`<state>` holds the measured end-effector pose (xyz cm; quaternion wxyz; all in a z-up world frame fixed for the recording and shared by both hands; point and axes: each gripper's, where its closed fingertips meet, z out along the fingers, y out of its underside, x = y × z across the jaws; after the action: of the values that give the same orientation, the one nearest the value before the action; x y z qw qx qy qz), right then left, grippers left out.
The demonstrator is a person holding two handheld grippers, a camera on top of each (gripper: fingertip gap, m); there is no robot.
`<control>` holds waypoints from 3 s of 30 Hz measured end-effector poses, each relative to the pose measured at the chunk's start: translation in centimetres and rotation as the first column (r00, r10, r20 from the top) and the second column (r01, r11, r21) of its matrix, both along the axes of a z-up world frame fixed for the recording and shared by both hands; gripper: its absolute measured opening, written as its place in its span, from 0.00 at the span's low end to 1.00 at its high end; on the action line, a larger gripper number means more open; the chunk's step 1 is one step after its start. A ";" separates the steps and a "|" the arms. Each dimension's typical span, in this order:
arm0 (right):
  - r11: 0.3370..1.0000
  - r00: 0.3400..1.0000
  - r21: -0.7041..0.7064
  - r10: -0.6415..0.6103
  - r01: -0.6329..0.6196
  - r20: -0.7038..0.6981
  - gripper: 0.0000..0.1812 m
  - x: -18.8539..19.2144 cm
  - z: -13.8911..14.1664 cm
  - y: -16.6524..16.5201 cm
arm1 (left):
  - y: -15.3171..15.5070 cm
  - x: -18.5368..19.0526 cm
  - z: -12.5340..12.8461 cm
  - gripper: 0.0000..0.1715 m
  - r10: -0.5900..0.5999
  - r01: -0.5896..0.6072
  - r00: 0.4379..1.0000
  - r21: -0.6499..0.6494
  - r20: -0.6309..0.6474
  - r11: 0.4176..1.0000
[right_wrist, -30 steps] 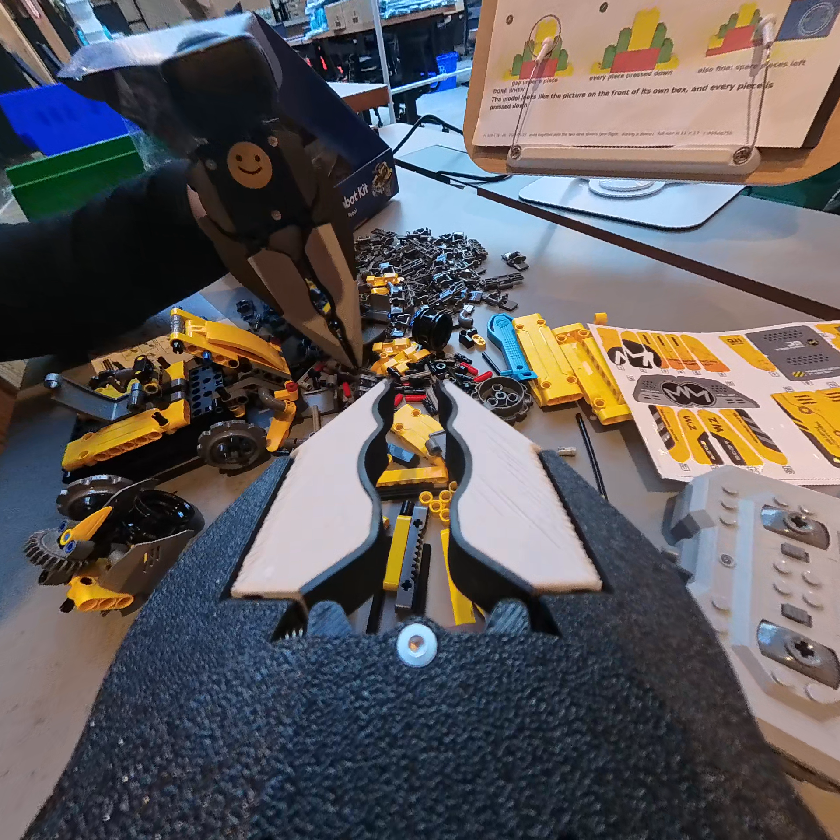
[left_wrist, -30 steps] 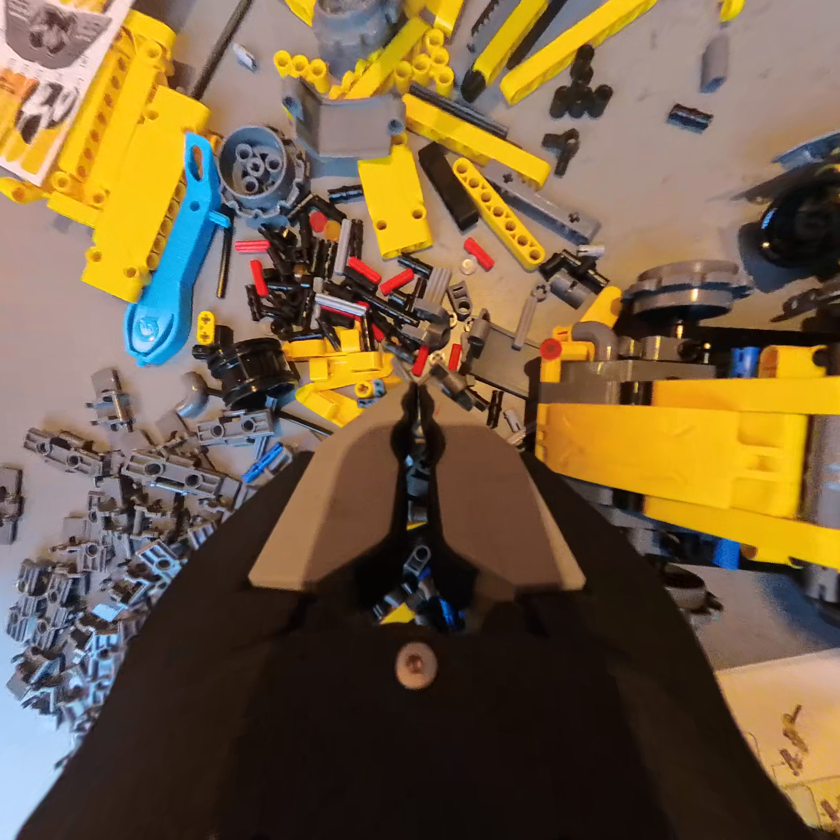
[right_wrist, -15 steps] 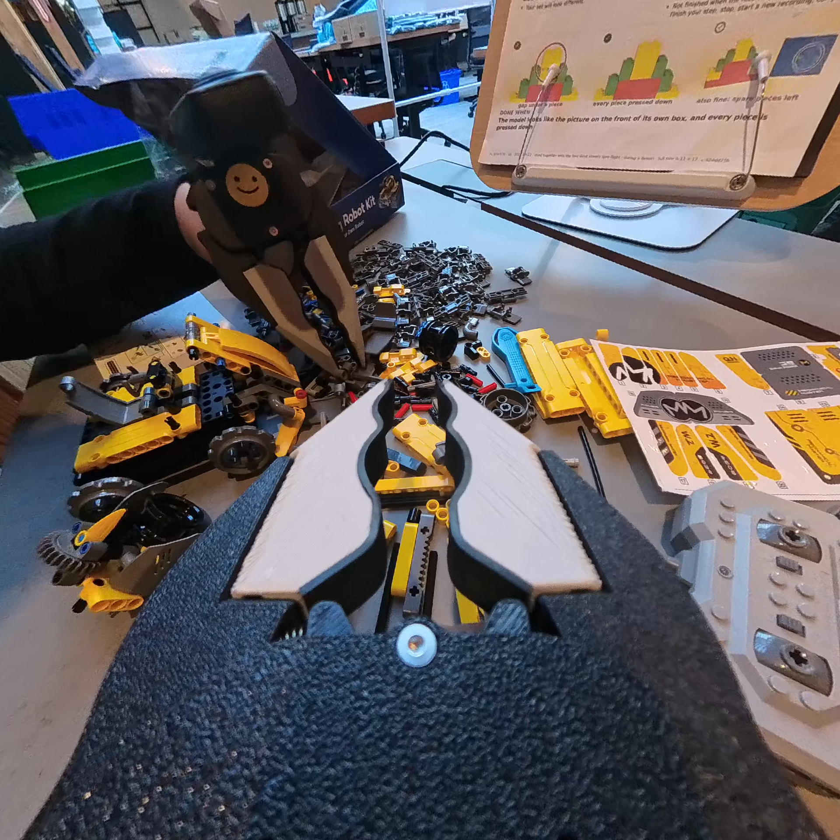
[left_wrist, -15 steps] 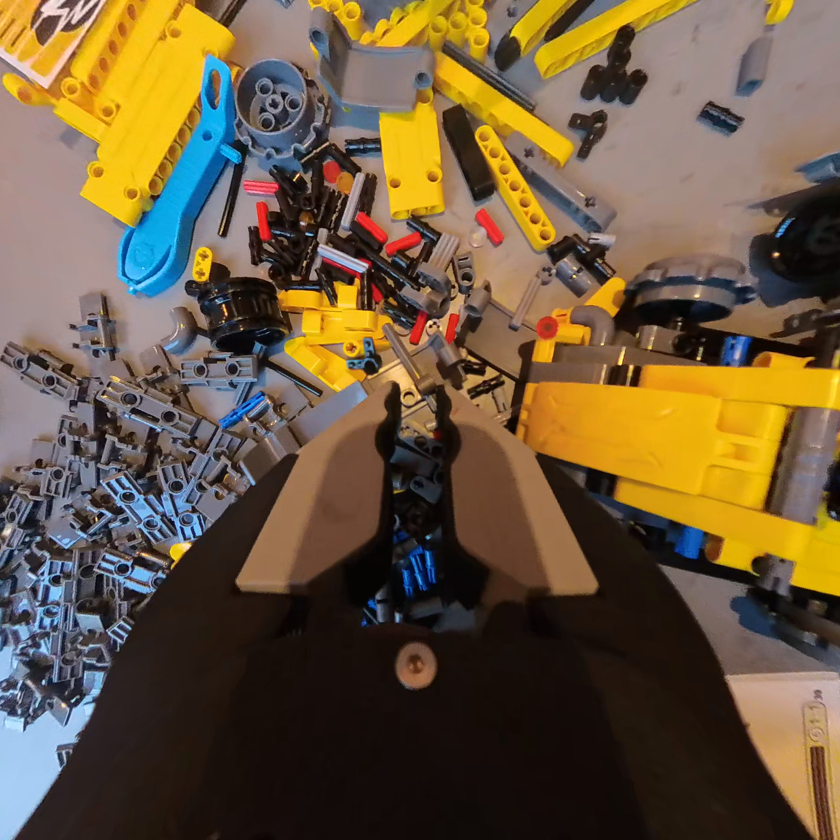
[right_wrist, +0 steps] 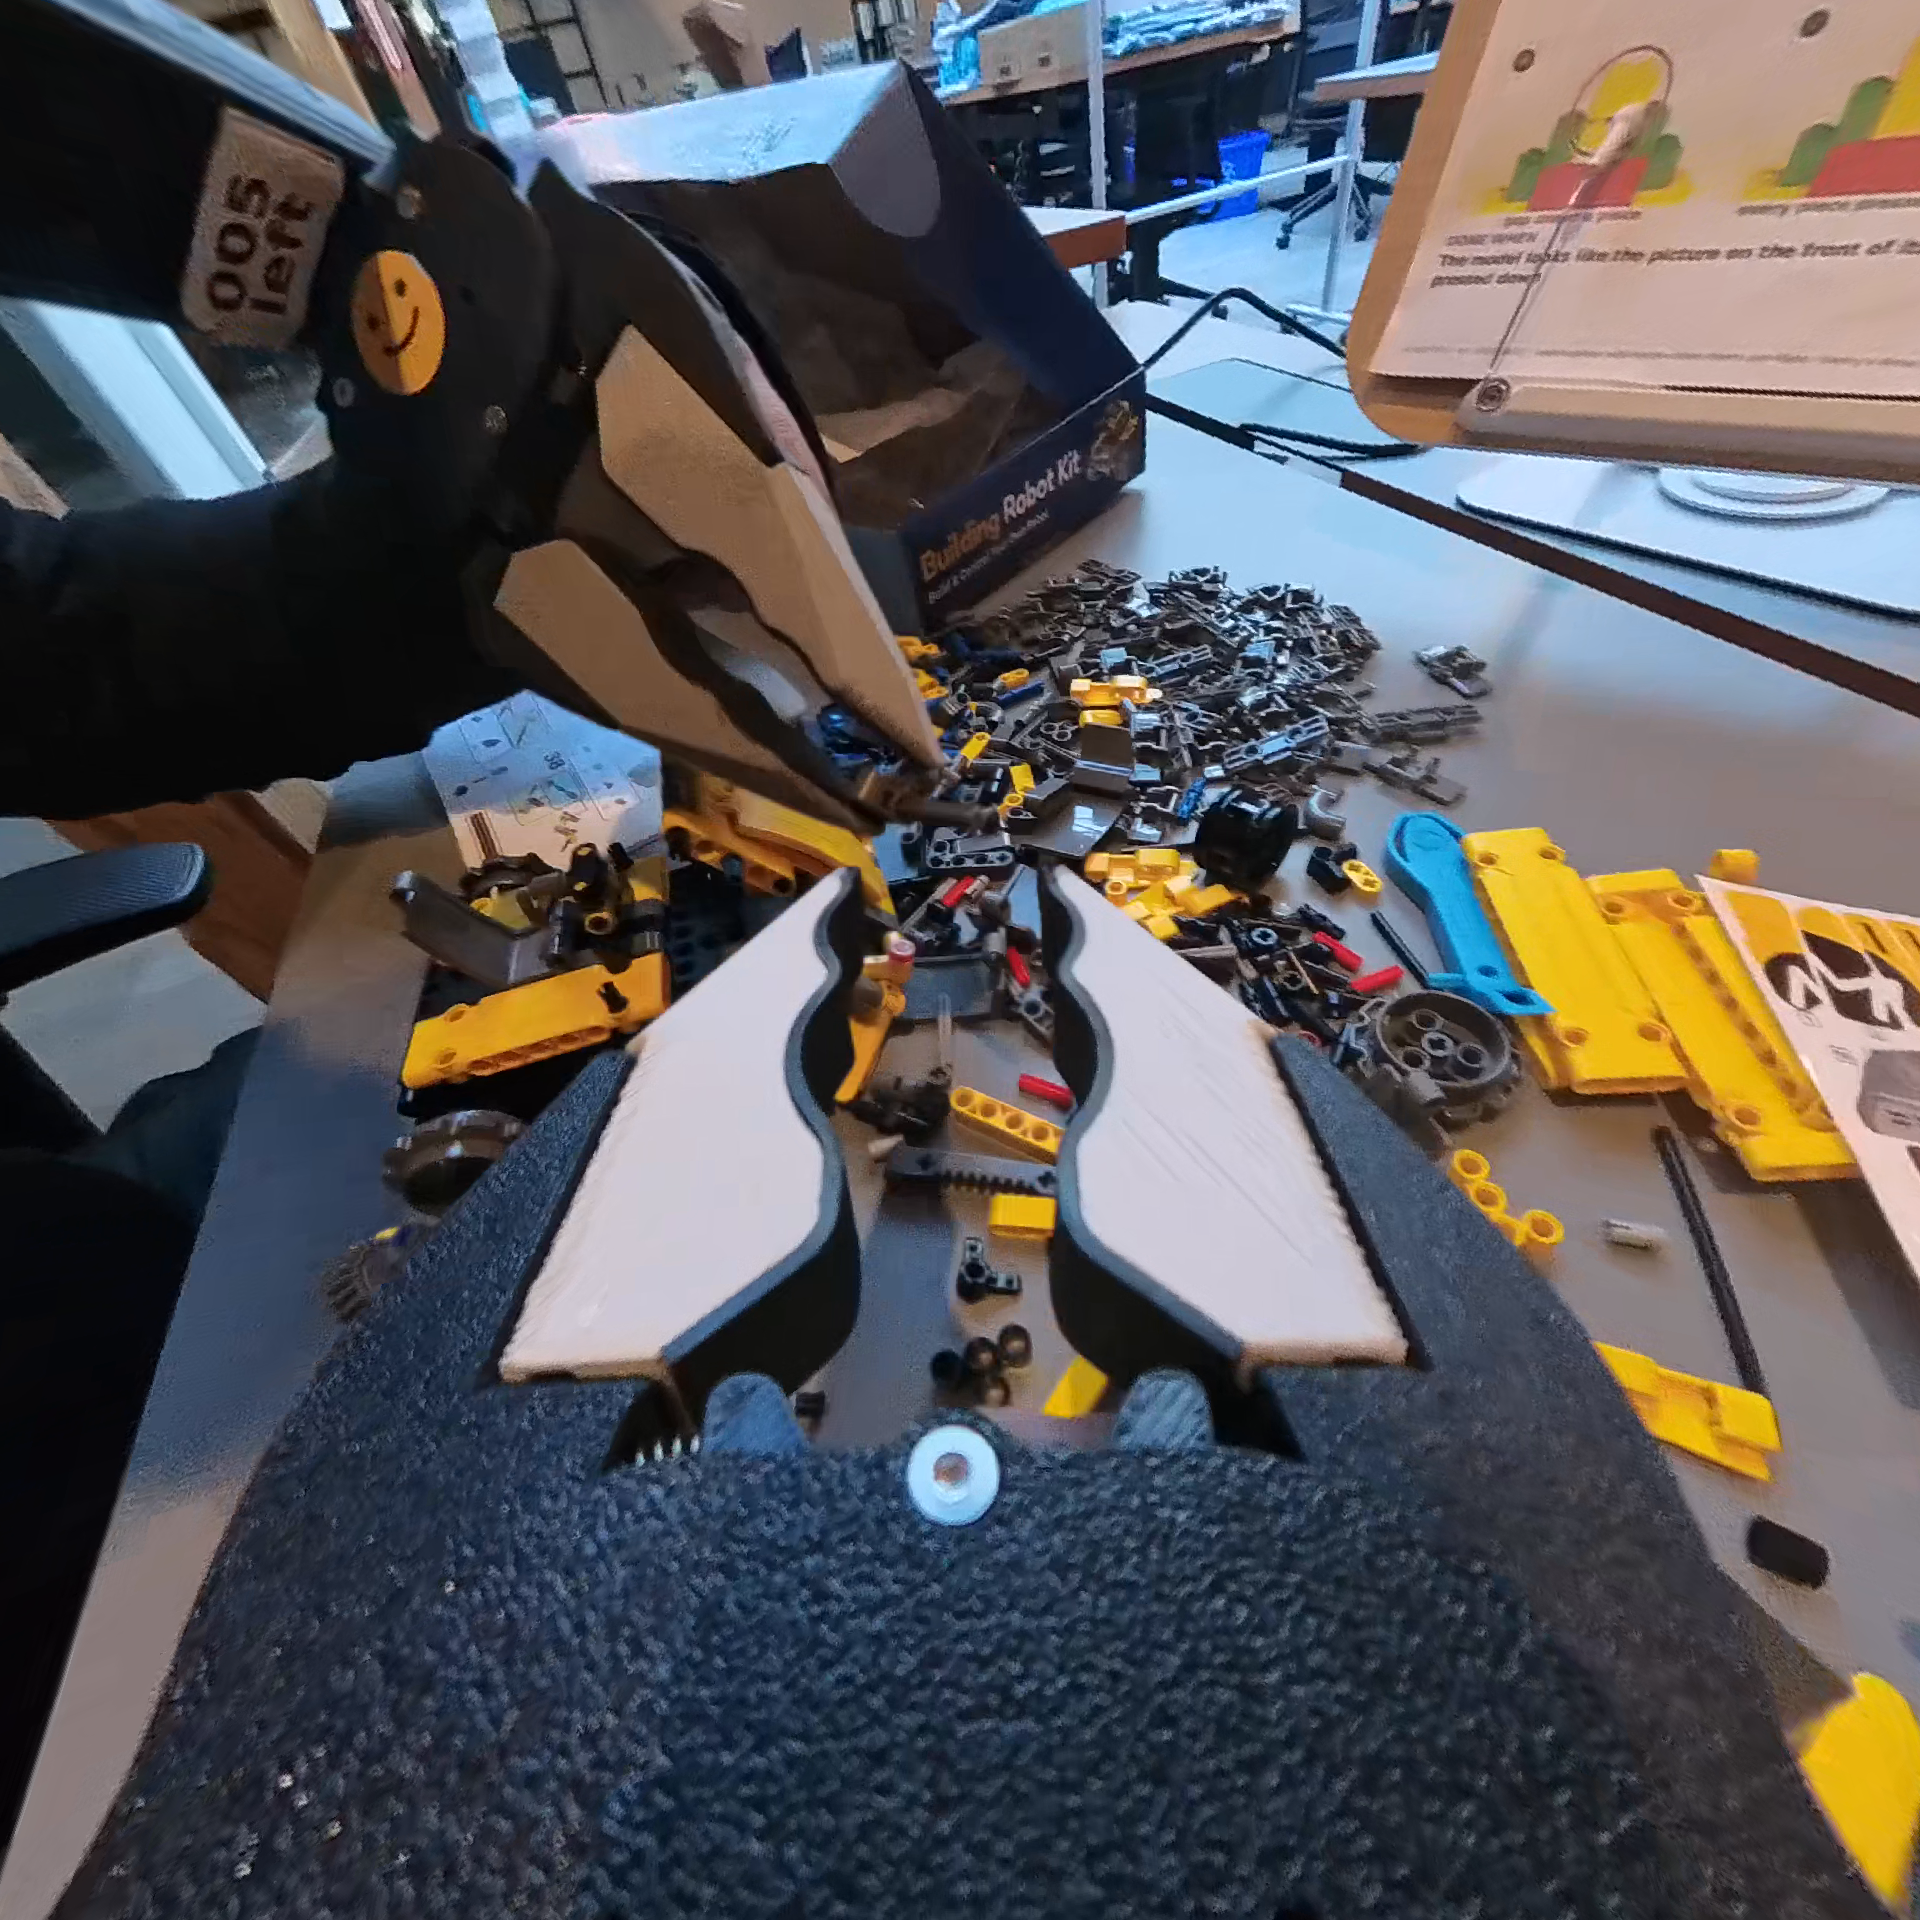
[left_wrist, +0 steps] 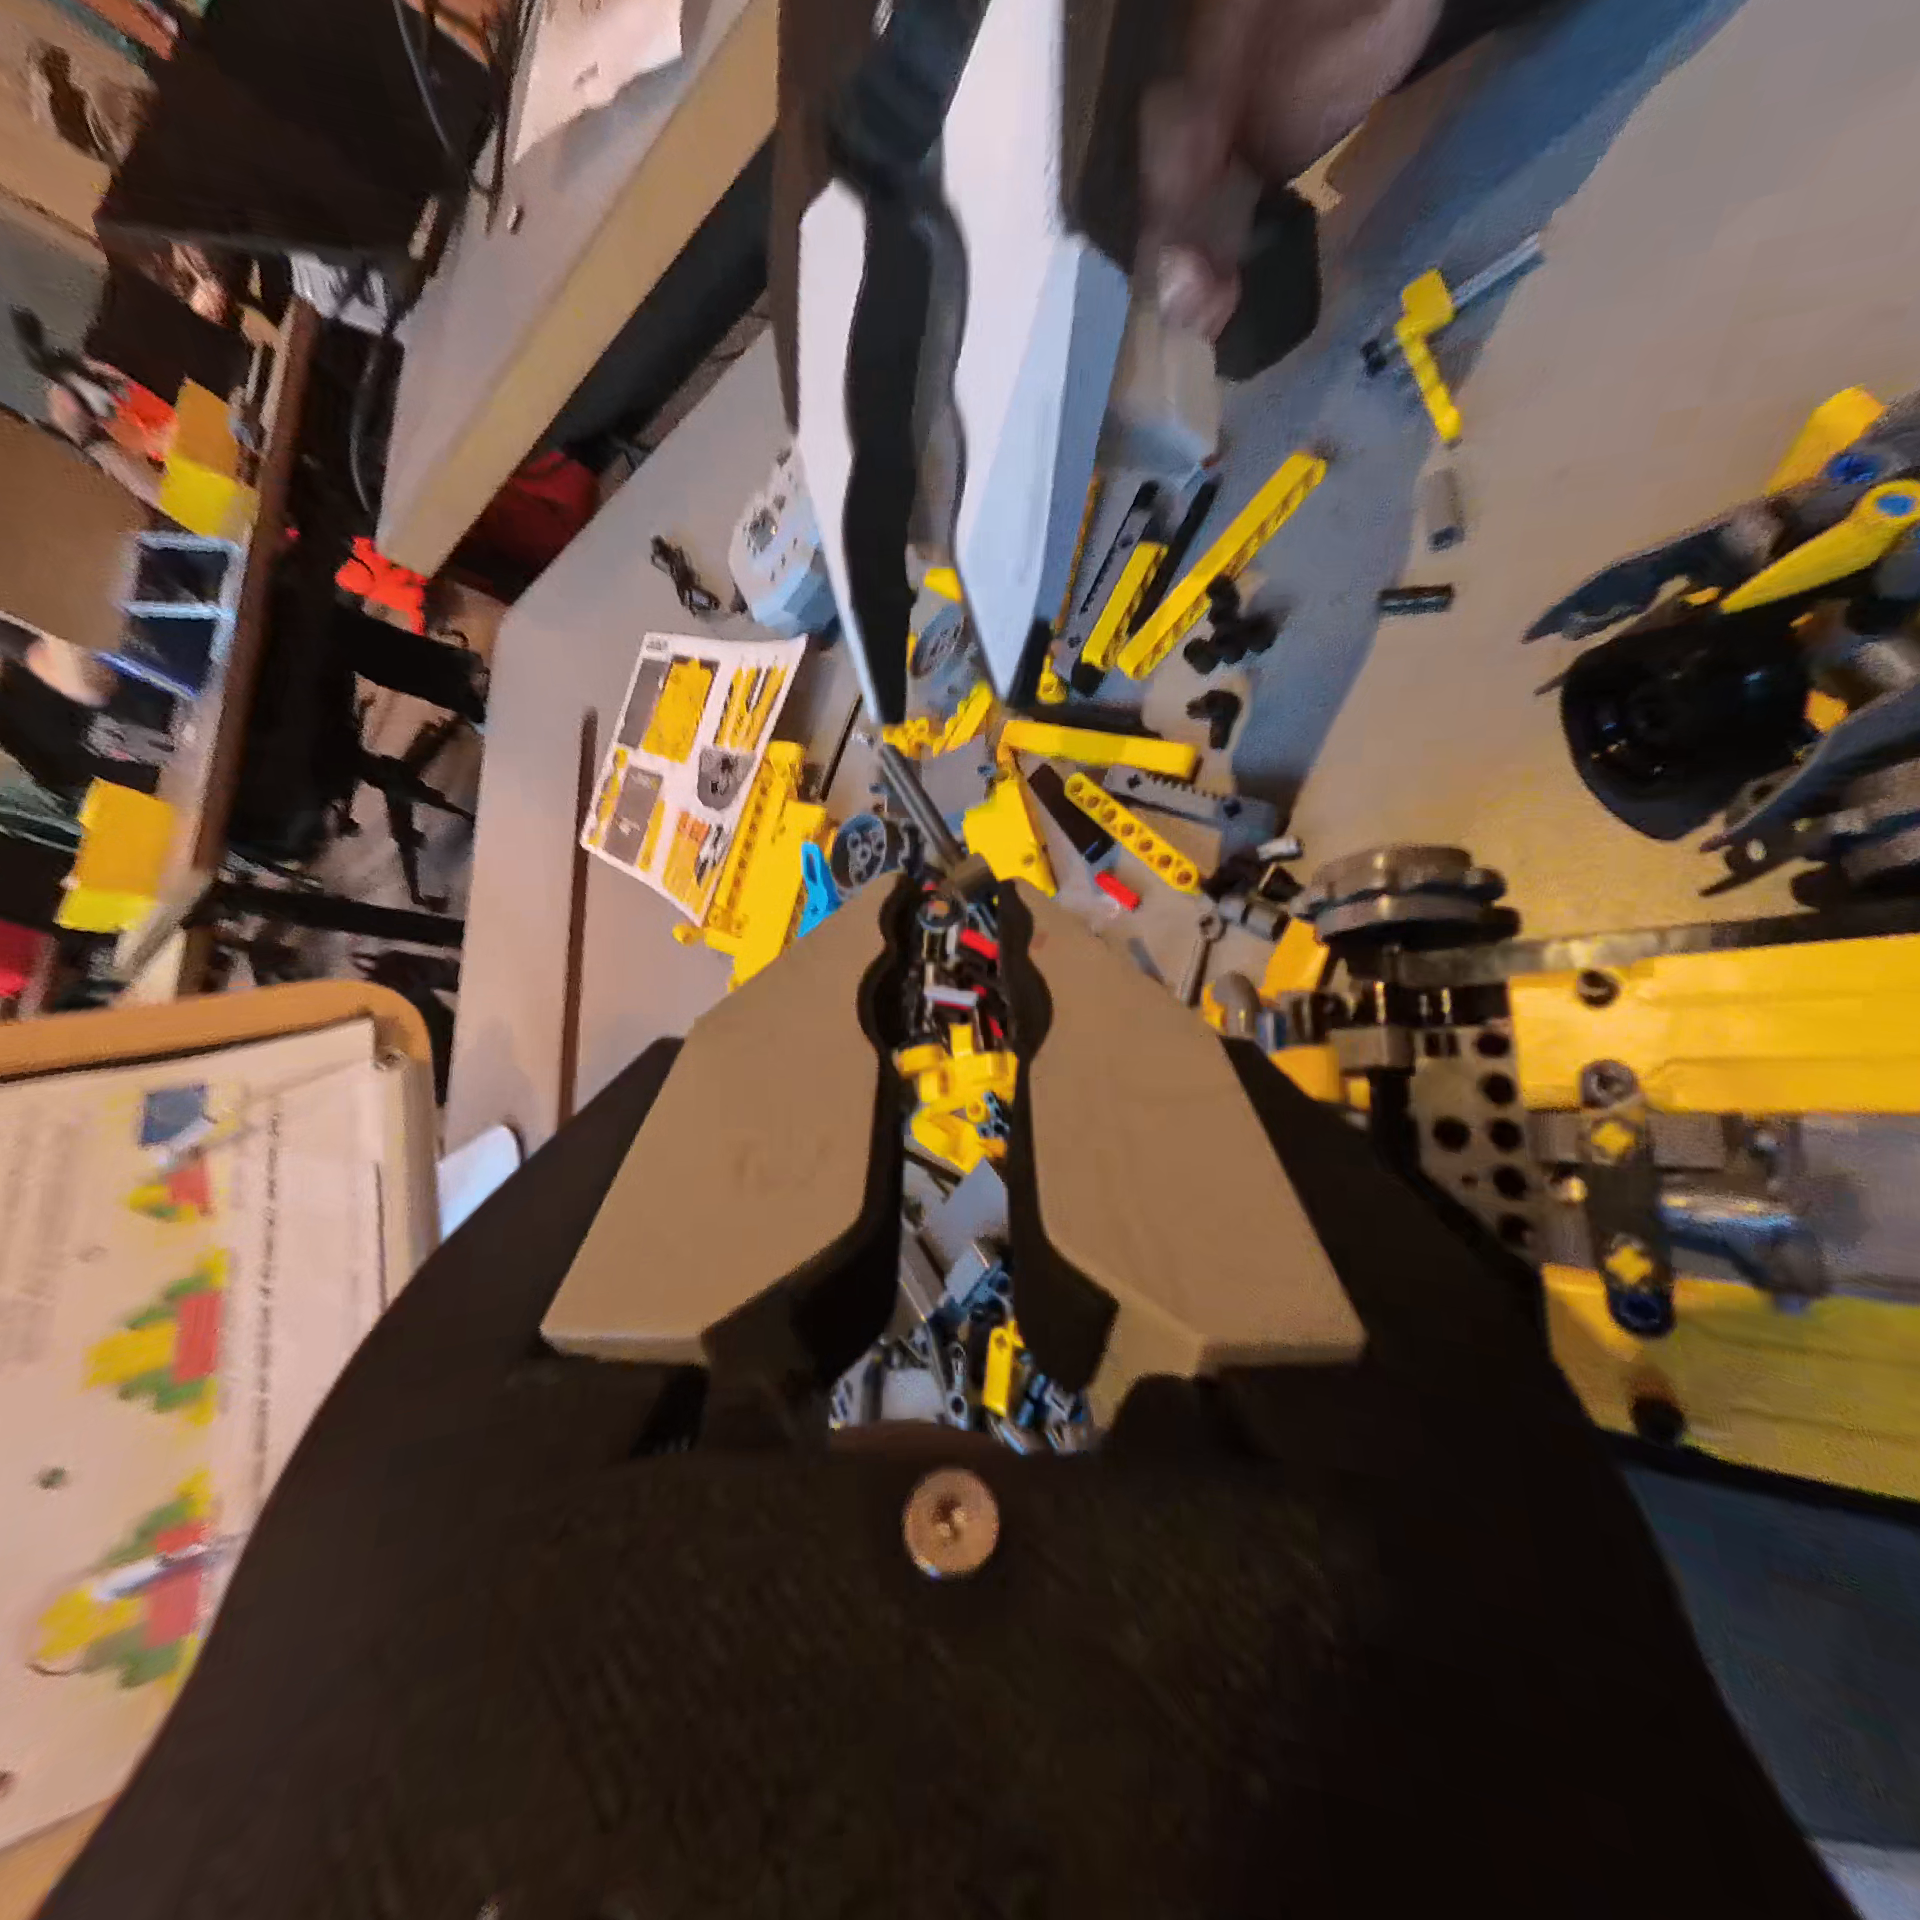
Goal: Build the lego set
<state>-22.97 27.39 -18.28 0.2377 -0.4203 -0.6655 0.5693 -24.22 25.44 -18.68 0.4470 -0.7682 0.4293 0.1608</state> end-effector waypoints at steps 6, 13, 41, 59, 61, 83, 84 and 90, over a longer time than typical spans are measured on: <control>0.998 0.997 -0.004 0.065 -0.066 -0.035 0.04 0.9 0.8 -0.9 | 0.2 2.3 0.6 0.08 -0.059 0.061 0.996 0.012 -0.073 0.998; 0.992 0.993 -0.071 0.104 -0.107 -0.050 0.02 1.4 1.6 -1.2 | 0.0 2.6 0.9 0.08 -0.055 0.059 0.994 0.045 -0.094 0.997; 0.996 0.995 -0.048 0.074 -0.077 -0.072 0.01 1.0 1.5 -1.8 | 0.4 2.4 0.0 0.17 0.090 -0.069 0.942 -0.076 0.323 0.995; 0.995 0.996 -0.094 -0.025 0.017 -0.087 0.01 0.5 2.2 -0.3 | 1.6 1.7 0.8 0.09 0.195 -0.191 0.826 -0.062 0.529 0.980; 0.993 0.996 -0.121 -0.022 0.011 -0.088 0.01 0.6 2.5 -0.2 | 1.6 1.7 1.3 0.09 0.189 -0.201 0.803 -0.042 0.565 0.979; 0.983 0.987 -0.171 0.046 -0.072 -0.152 0.02 1.7 4.2 -1.1 | 2.1 3.5 3.6 0.09 0.195 -0.218 0.945 0.060 0.262 0.974; 0.979 0.987 -0.188 0.050 -0.078 -0.154 0.02 1.7 4.3 -1.1 | 2.1 3.6 3.8 0.09 0.194 -0.218 0.940 0.056 0.281 0.974; 0.967 0.984 -0.238 0.055 -0.095 -0.170 0.02 2.1 5.0 -0.7 | 1.7 3.2 5.1 0.13 0.195 -0.235 0.937 0.110 0.289 0.966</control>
<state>-20.91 26.72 -13.26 0.2156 -0.3731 -0.5839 0.6880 -21.04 27.09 -13.56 0.5358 -0.7914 0.2637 0.1306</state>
